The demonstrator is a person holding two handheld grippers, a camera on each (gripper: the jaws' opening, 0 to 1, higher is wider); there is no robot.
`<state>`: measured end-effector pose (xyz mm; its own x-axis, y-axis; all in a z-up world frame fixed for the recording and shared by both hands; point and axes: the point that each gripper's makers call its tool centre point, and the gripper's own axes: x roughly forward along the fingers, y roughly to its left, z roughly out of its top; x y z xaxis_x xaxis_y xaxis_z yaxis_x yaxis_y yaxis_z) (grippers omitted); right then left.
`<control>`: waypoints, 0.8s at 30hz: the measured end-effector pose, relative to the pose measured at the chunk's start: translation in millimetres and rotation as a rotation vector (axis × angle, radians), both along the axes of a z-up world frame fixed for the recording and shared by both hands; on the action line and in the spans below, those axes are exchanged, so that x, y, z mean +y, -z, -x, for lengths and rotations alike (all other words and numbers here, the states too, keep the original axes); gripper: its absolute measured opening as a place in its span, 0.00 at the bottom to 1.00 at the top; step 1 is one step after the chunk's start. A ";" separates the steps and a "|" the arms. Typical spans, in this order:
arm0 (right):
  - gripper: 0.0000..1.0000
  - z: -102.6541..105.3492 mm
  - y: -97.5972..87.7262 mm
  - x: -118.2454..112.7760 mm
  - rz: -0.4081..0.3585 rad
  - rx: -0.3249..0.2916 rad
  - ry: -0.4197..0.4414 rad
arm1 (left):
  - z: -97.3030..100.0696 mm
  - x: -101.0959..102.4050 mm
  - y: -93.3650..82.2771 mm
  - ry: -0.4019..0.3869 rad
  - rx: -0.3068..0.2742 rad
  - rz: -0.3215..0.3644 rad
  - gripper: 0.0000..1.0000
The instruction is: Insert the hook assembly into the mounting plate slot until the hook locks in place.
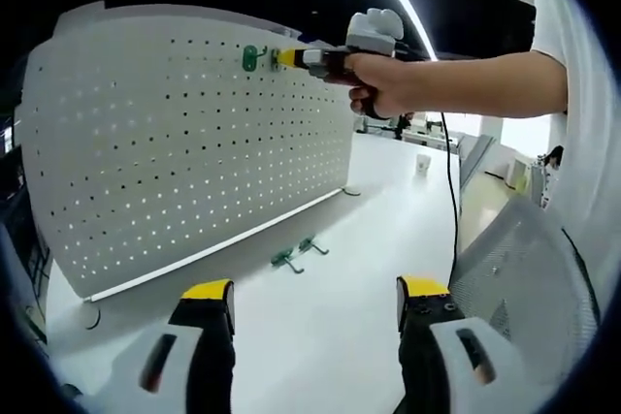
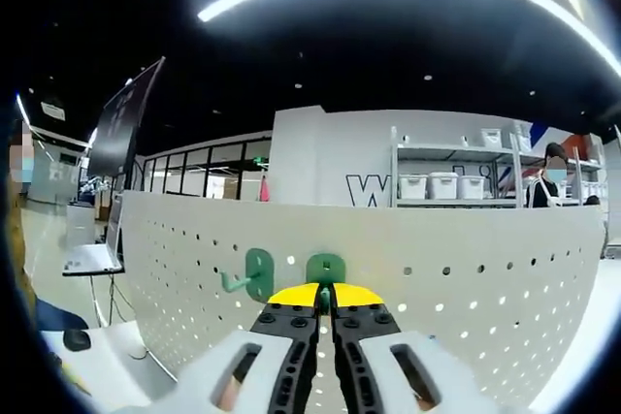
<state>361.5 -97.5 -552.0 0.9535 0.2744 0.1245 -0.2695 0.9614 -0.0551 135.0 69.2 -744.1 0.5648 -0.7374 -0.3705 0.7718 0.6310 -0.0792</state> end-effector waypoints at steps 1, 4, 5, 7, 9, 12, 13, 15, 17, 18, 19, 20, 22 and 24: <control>0.01 0.4 -0.2 0.4 0.001 0.001 0.013 | 0.1 0.0 0.0 0.000 0.000 0.000 0.70; 0.01 0.4 0.5 0.8 0.005 -0.008 0.052 | 0.4 0.0 -0.3 0.002 0.001 -0.002 0.70; 0.01 -0.1 0.6 1.0 0.000 -0.007 0.070 | 0.4 0.1 -0.5 0.002 0.001 -0.003 0.70; 0.01 -1.6 0.5 0.6 -0.020 0.001 0.100 | 0.0 1.2 -0.9 -0.001 -0.001 -0.003 0.70; 0.01 -2.5 0.6 -0.1 -0.046 0.010 0.129 | -0.8 2.1 -2.5 -0.007 -0.002 0.003 0.70; 0.01 -3.4 2.2 0.6 -0.051 0.017 0.155 | -1.0 1.7 -3.6 -0.010 -0.004 0.004 0.70; 0.01 -3.5 2.4 0.2 -0.061 0.019 0.163 | -0.9 1.5 -3.5 -0.009 -0.006 0.002 0.70; 0.01 -3.0 3.2 -0.1 -0.065 0.024 0.171 | -0.7 0.9 -3.0 -0.007 -0.003 0.002 0.69; 0.02 -2.2 3.7 -0.6 -0.058 0.021 0.169 | -1.4 0.2 -3.2 -0.009 -0.003 0.004 0.69; 0.02 -2.2 3.7 -1.0 -0.057 0.021 0.166 | -1.9 0.0 -3.3 -0.010 -0.004 0.006 0.69; 0.02 -2.2 3.7 -1.1 -0.058 0.022 0.162 | -2.1 -0.5 -3.6 -0.009 -0.004 0.008 0.69; 0.02 -2.6 3.8 -1.0 -0.061 0.026 0.163 | -2.2 -1.1 -3.6 -0.008 -0.004 0.009 0.69; 0.03 -2.8 4.3 -0.6 -0.069 0.029 0.160 | -2.4 -3.0 -4.2 -0.002 -0.009 0.007 0.69; 0.04 -1.3 3.7 -0.7 -0.094 0.034 0.146 | -3.0 -3.9 -5.1 -0.001 -0.012 0.007 0.69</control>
<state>362.9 -98.2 -555.6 0.9865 0.1215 0.1101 -0.1269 0.9910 0.0435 138.0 65.3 -738.9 0.5699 -0.7394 -0.3586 0.7720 0.6313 -0.0747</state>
